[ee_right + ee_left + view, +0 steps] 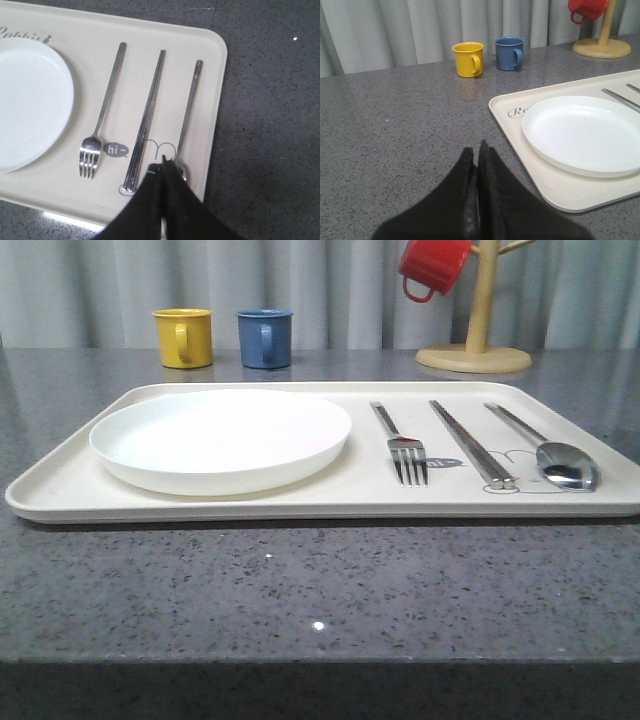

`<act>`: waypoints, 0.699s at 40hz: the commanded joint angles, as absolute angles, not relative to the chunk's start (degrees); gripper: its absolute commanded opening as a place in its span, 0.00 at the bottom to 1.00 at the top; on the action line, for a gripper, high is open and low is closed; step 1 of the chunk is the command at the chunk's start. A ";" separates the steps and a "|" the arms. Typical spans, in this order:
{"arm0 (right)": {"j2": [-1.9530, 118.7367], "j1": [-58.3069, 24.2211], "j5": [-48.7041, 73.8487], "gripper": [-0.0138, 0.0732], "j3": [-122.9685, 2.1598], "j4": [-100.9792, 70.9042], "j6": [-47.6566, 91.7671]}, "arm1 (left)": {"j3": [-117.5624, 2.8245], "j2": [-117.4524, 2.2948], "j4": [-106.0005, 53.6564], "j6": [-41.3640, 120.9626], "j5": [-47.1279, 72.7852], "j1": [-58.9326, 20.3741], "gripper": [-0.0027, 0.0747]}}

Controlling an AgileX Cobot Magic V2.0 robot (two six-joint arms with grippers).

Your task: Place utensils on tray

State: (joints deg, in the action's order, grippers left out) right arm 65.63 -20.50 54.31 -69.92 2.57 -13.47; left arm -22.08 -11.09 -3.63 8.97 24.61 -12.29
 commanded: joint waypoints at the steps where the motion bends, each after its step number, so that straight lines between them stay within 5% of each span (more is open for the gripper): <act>1: 56.78 -20.65 41.87 0.08 -60.64 4.61 -12.25 | -23.70 -11.74 -4.24 8.69 19.88 -12.23 0.01; 14: 23.95 -20.65 21.79 0.08 -28.84 9.45 -12.25 | -23.70 -11.74 -4.24 8.69 19.88 -12.23 0.01; 28: 9.43 -20.65 20.27 0.08 -22.64 9.45 -12.25 | -23.70 -11.74 -4.24 8.69 19.88 -12.23 0.01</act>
State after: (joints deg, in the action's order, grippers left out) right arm 9.08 -20.64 25.75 -21.28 8.38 -12.97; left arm -22.08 -11.09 -3.63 8.97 24.61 -12.29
